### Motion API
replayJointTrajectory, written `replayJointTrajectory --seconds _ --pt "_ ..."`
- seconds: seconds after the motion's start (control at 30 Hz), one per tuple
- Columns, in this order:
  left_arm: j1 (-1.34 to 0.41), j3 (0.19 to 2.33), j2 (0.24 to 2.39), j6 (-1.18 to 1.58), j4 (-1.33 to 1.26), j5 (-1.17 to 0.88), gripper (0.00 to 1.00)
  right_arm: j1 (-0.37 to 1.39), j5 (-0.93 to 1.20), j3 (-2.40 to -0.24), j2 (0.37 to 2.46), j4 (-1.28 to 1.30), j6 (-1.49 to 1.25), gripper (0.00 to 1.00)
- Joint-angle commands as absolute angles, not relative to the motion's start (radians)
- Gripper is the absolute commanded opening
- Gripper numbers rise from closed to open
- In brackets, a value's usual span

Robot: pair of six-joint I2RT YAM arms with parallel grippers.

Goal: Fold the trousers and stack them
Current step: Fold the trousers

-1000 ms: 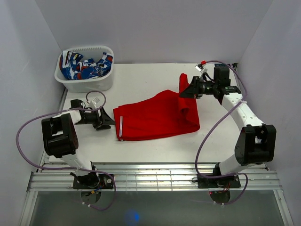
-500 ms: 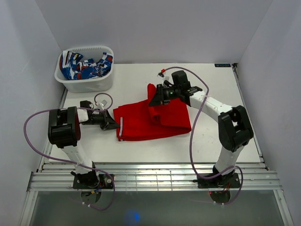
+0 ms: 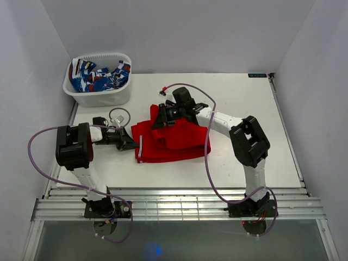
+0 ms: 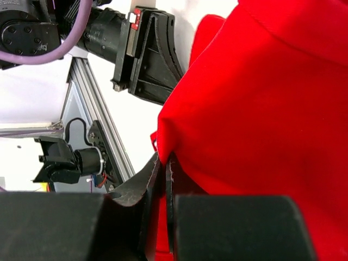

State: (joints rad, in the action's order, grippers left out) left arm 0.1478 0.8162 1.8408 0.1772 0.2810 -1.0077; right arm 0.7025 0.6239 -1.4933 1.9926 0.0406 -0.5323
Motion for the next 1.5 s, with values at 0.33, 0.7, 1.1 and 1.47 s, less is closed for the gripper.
replayJointTrajectory --seconds 0.33,0.7,1.1,1.47 --pt "0.126 0.785 1.847 0.163 0.249 -0.986 0.00 0.799 0.604 -1.658 2.121 -0.046 -0.601 0.08" --pt "0.126 0.782 1.853 0.166 0.241 -0.976 0.00 0.845 0.597 -1.675 2.131 -0.040 -0.701 0.08" --pt "0.124 0.765 1.848 0.172 0.229 -0.966 0.00 0.864 0.609 -1.652 2.160 -0.061 -0.839 0.08" --pt "0.124 0.759 1.853 0.176 0.219 -0.963 0.00 0.874 0.615 -1.644 2.190 -0.081 -0.930 0.08"
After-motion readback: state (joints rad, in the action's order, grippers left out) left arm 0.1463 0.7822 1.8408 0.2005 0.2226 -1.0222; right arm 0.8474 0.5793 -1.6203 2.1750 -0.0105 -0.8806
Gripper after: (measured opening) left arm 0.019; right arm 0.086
